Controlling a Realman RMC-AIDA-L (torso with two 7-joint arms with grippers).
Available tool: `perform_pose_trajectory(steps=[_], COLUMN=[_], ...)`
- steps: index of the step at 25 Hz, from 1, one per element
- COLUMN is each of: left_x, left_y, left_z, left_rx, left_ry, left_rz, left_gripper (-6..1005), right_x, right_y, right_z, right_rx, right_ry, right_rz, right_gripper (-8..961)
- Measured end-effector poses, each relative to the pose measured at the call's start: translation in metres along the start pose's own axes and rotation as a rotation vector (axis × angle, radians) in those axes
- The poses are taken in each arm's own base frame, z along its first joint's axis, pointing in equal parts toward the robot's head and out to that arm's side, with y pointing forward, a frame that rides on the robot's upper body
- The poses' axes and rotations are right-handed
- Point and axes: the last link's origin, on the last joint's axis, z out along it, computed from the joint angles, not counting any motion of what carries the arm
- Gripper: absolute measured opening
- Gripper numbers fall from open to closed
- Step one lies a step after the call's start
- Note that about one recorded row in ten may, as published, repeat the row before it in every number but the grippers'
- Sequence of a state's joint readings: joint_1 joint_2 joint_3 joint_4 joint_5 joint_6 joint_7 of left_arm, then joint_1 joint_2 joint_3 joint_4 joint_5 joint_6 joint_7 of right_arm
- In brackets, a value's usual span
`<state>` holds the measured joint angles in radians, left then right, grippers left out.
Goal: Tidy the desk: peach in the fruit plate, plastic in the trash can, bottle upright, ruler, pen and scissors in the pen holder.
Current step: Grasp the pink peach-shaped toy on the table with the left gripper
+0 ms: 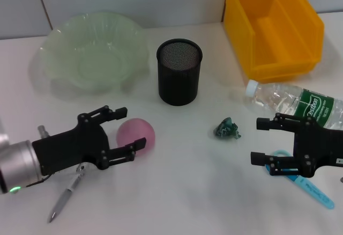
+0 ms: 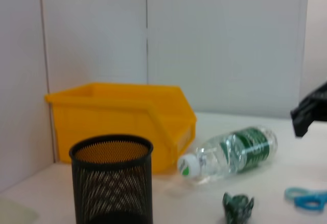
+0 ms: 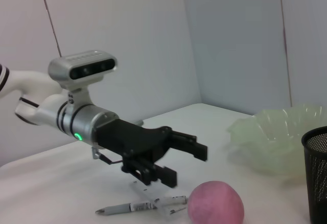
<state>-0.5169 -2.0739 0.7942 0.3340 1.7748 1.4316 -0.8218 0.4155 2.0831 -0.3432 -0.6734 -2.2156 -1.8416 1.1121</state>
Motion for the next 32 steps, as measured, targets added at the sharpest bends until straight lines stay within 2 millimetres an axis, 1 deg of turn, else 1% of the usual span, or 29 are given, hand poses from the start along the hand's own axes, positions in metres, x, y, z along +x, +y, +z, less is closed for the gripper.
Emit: perform_pose_trajectory(steps=[3,12,27,32], left_x=[-0.003,-0.01,-0.014,-0.014], left_y=[-0.005,-0.013,-0.01,-0.01], left_z=[0.01,0.017,0.024,0.025], left_rx=[0.007,0.05,0.025,0.022], left_ry=[-0.055,-0.116,-0.154,-0.164], left_rz=[0.021,0.02,0.011,0.011], left_gripper=[791,785,774,646], right_x=[0.0,-0.001,-0.001,-0.001], right_y=[0.001,0.0,0.0,0.0], right_z=[0.0,0.001,0.001,0.001], right_rx=[-0.005,-0.009,-0.008,-0.008], right_ry=[0.004,0.004,0.003,0.003], right_rz=[0.0,-0.002,0.001,0.002], right_gripper=[823,823,824,824])
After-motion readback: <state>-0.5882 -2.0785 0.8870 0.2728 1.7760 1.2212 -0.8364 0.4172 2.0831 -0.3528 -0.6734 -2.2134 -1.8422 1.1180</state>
